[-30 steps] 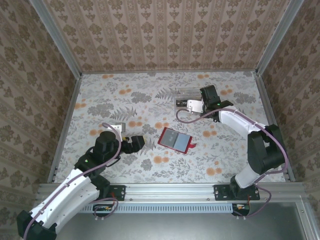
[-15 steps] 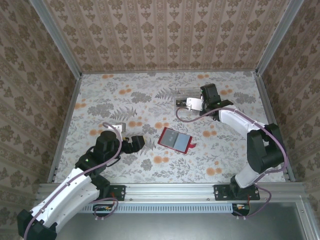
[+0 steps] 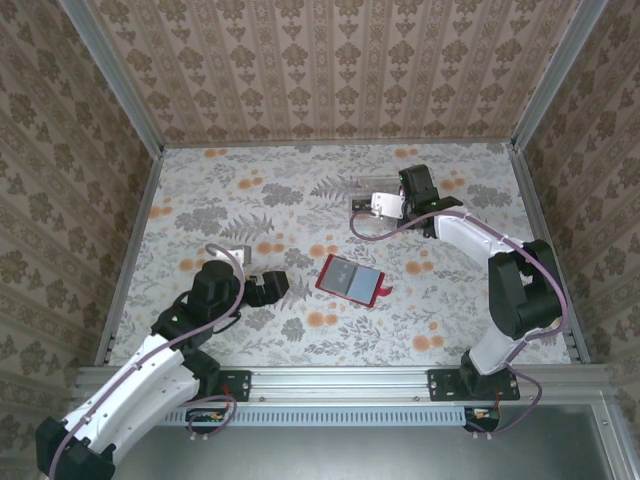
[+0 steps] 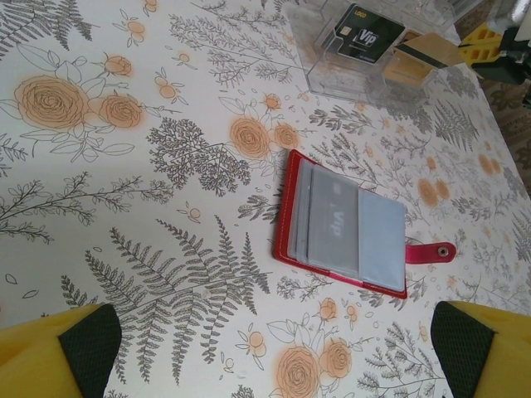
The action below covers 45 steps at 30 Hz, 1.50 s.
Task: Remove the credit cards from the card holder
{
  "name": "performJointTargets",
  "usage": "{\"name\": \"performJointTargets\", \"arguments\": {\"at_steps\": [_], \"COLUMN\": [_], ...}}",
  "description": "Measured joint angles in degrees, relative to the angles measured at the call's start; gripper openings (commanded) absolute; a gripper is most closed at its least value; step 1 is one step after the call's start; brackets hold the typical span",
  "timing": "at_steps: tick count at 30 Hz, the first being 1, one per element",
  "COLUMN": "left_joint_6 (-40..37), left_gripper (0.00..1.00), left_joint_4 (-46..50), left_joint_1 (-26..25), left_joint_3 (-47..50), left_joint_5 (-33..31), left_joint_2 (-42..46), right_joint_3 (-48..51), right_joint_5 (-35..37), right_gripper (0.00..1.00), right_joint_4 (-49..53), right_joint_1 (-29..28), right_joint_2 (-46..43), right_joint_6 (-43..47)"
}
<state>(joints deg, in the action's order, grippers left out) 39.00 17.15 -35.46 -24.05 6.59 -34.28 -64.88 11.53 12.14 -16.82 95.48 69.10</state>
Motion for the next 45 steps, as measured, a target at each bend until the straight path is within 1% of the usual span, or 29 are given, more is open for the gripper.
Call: {"name": "performJointTargets", "arguments": {"at_steps": [10,22,45], "left_joint_6": [0.0,0.0,0.0], "left_gripper": [1.0,1.0,1.0], "left_joint_4": [-0.02,0.0,0.0], "left_joint_1": [0.37,0.7,1.51], "left_joint_3": [0.0,0.0,0.0], "left_joint_5": [0.24,0.24,0.7], "left_joint_2": [-0.5,-0.5,-2.03], "right_joint_3": [1.09,1.07,-1.16], "right_joint_5": [-0.02,0.0,0.02], "right_gripper": [0.0,0.0,0.0], "right_joint_4": [-0.35,-0.42,-1.9], "right_joint_1": [1.81,1.95,1.95], "right_joint_2": [-1.38,-1.22,2.6], "right_joint_6": [0.39,0.37,0.85]}}
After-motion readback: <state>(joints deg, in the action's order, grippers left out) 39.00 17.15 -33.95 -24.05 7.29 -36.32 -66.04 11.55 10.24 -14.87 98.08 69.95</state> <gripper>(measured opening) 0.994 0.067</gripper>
